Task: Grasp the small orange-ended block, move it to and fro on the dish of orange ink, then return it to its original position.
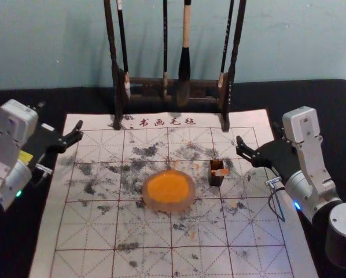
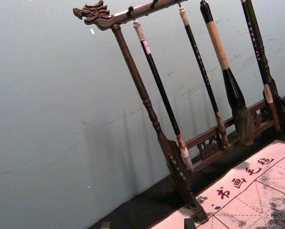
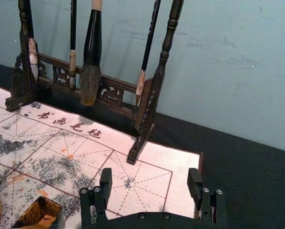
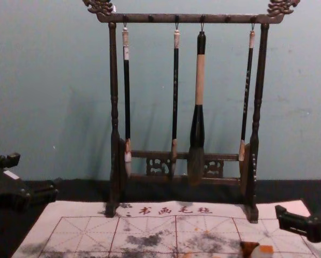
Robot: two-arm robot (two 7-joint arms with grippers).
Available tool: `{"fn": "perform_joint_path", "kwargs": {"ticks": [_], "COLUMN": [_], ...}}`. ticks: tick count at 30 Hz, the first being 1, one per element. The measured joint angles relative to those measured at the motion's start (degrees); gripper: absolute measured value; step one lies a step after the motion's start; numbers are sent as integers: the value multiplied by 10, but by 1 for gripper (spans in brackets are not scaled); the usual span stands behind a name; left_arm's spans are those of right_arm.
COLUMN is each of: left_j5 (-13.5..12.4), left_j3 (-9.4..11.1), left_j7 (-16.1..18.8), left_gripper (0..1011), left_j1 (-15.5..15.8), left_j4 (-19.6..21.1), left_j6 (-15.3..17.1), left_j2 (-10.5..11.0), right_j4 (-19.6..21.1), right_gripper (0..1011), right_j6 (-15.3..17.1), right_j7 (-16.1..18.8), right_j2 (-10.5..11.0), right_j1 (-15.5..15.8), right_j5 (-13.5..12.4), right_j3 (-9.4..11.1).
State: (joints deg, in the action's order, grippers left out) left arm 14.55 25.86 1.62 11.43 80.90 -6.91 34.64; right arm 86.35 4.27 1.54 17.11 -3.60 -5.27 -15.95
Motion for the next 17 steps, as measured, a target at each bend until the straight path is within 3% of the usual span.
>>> {"fn": "perform_joint_path", "kwargs": {"ticks": [17], "left_j5": [0], "left_j3": [0], "left_j7": [0], "left_gripper": [1001], "left_j1": [0], "left_j4": [0], "left_j6": [0], "left_j2": [0], "right_j4": [1], "right_gripper": [1000], "right_j6": [-1], "right_j7": [1], "right_j2": [1], "right_j1": [0], "right_j5": [-1], "right_j3": [0]}}
